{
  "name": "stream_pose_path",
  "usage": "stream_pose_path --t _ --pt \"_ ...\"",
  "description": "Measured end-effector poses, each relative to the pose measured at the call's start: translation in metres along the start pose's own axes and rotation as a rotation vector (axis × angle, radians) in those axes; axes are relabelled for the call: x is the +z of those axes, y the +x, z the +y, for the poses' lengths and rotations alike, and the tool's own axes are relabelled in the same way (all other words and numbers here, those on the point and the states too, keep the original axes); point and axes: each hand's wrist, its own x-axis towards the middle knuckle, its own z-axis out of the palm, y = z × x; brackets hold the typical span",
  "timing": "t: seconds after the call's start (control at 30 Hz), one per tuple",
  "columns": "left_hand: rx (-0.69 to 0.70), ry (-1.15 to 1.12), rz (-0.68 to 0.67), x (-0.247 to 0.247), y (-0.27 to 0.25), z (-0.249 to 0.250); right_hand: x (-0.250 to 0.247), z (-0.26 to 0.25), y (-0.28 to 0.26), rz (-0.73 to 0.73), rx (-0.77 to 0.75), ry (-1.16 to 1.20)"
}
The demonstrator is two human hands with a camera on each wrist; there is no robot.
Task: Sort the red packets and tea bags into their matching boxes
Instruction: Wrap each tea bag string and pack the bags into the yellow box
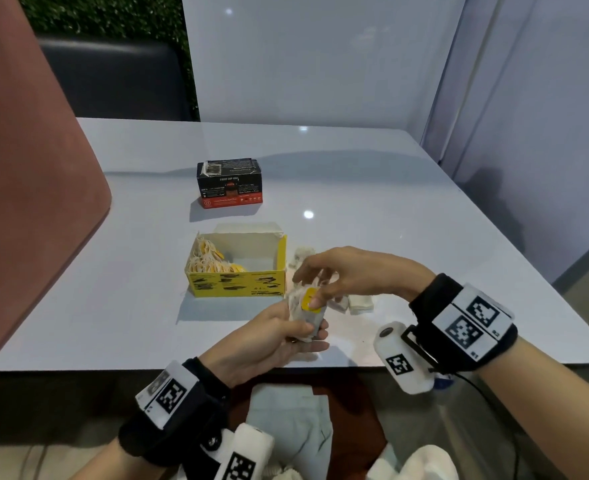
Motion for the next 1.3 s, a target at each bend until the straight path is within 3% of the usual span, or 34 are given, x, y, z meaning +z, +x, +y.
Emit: stream_pose_path --t 0.13,0.4,0.5,0.57,0.6,0.73,0.87,1.03,1.3 --pt "0.112 0.238 0.028 -0.008 -0.010 0.011 0.000 -0.011 -0.001 0.030 -0.099 0.088" --pt "0.279 0.663 0.359 -0.036 -0.032 0.074 -0.022 -0.058 0.039 0.232 -0.258 0.150" --pt "0.351 0.815 0.630 -0.067 -0.036 0.091 -0.030 -0.062 0.073 0.303 -0.248 -0.170" --pt "0.365 0.888 0.817 -0.092 -0.036 0.093 -0.025 -0.059 0.095 0.271 -0.206 -0.481" --pt "0.329 0.905 0.844 -0.102 -0.035 0.091 -0.021 -0.057 0.103 0.239 -0.208 -0.579" --pt "0.133 0.920 0.730 -0.120 -0.029 0.075 -0.005 -0.048 0.119 0.140 -0.293 -0.814" --pt "0.056 0.829 0.661 -0.120 -0.022 0.072 0.003 -0.046 0.128 0.121 -0.294 -0.939" --pt "0.076 0.879 0.623 -0.120 -0.021 0.072 0.012 -0.044 0.138 0.117 -0.310 -0.974" --pt "0.083 0.815 0.593 -0.111 -0.022 0.070 0.029 -0.050 0.141 0.205 -0.308 -0.792"
